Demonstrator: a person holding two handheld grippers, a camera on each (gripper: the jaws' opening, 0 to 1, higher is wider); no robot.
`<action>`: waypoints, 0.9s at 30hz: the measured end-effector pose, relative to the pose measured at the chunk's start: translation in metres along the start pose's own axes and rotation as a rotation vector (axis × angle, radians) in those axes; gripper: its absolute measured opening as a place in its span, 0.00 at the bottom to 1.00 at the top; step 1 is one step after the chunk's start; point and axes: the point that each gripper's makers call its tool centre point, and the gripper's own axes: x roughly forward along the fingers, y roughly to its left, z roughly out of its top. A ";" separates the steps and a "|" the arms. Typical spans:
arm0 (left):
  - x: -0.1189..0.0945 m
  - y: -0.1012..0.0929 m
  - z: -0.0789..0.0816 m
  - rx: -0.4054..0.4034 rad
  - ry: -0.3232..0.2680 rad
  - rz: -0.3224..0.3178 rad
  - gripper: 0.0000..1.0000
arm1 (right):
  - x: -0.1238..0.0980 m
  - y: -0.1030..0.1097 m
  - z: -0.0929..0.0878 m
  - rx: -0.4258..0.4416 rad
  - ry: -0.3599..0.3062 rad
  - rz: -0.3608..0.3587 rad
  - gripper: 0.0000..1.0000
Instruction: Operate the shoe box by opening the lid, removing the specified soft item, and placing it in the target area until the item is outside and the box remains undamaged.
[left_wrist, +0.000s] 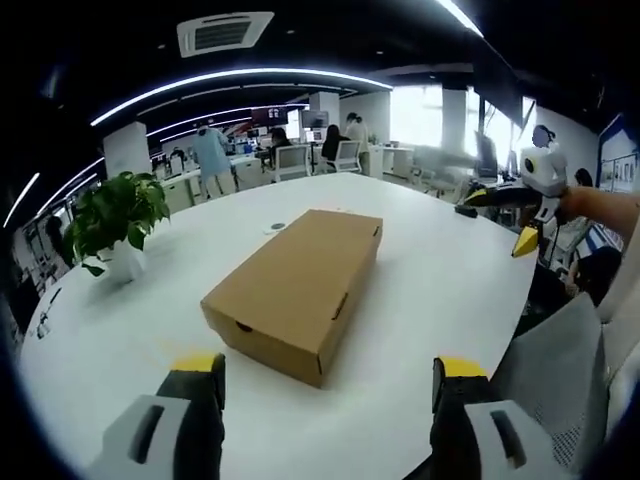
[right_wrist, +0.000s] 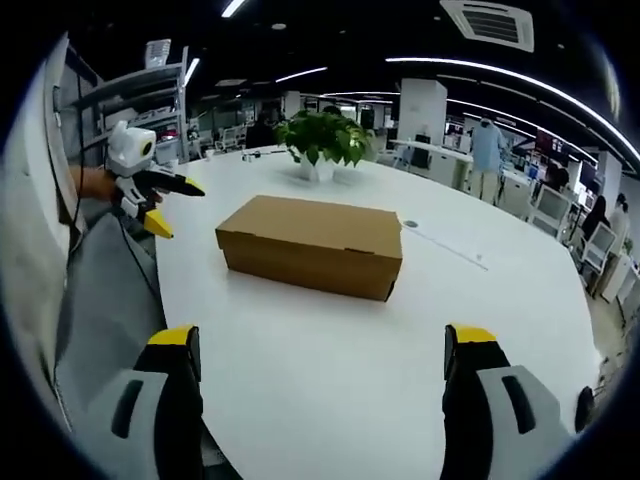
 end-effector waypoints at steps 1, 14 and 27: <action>0.002 0.001 0.001 -0.005 0.000 0.004 0.86 | 0.001 -0.001 0.000 -0.018 0.002 0.010 0.90; 0.022 0.009 0.000 -0.004 0.014 0.067 0.78 | 0.027 -0.033 -0.002 -0.078 0.026 0.043 0.73; 0.041 0.013 -0.004 -0.082 0.023 0.130 0.61 | 0.072 -0.057 0.005 -0.126 0.018 0.126 0.62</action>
